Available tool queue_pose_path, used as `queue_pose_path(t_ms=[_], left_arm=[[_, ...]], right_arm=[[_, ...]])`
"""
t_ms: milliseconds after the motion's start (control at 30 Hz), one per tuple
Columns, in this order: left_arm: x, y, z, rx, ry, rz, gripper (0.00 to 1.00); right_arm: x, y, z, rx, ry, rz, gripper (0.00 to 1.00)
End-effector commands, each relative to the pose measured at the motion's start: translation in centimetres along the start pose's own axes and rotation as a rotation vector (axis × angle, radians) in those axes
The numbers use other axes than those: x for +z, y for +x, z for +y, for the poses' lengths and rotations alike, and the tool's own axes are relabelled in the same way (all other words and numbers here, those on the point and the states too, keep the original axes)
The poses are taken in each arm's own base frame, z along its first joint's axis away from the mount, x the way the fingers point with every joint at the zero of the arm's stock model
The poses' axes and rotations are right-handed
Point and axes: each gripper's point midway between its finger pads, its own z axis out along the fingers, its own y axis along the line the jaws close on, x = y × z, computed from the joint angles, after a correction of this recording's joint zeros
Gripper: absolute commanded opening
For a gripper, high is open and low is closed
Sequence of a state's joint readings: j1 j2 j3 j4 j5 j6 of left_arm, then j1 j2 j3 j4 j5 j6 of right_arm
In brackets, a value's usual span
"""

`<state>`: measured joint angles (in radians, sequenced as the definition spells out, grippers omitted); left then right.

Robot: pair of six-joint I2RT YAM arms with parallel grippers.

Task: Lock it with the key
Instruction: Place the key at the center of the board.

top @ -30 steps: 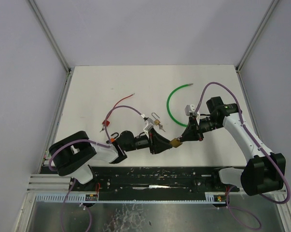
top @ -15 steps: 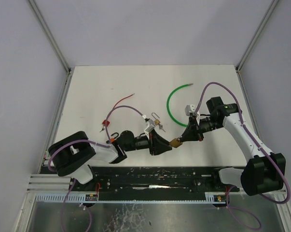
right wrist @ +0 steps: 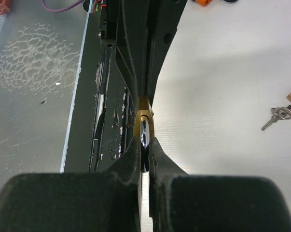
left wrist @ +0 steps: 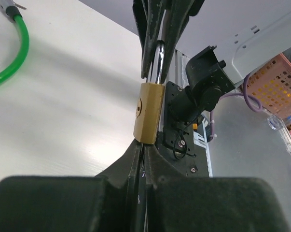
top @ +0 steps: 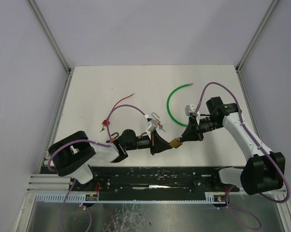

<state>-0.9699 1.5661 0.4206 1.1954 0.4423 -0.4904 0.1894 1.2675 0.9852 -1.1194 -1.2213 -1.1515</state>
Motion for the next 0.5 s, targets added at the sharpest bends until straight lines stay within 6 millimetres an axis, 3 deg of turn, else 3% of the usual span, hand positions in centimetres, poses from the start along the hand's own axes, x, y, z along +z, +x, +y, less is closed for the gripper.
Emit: queue_pose_path(t_ms=[0, 167, 300, 467], left_arm=[[0.7, -0.6, -0.6, 0.046, 0.039, 0.007, 0.00], [-0.4, 0.1, 0.0, 0.065, -0.002, 0.020, 0.00], [-1.8, 1.3, 0.2, 0.058, -0.024, 0.030, 0.00], [-2.8, 1.7, 1.3, 0.057, -0.090, 0.010, 0.00]], right_arm=[[0.0, -1.9, 0.7, -0.017, -0.028, -0.072, 0.00], [-0.4, -2.3, 0.9, -0.021, -0.024, -0.062, 0.00], [-1.5, -4.1, 1.9, -0.034, -0.047, -0.049, 0.00], [-1.7, -3.5, 1.5, -0.012, -0.052, -0.027, 0.00]])
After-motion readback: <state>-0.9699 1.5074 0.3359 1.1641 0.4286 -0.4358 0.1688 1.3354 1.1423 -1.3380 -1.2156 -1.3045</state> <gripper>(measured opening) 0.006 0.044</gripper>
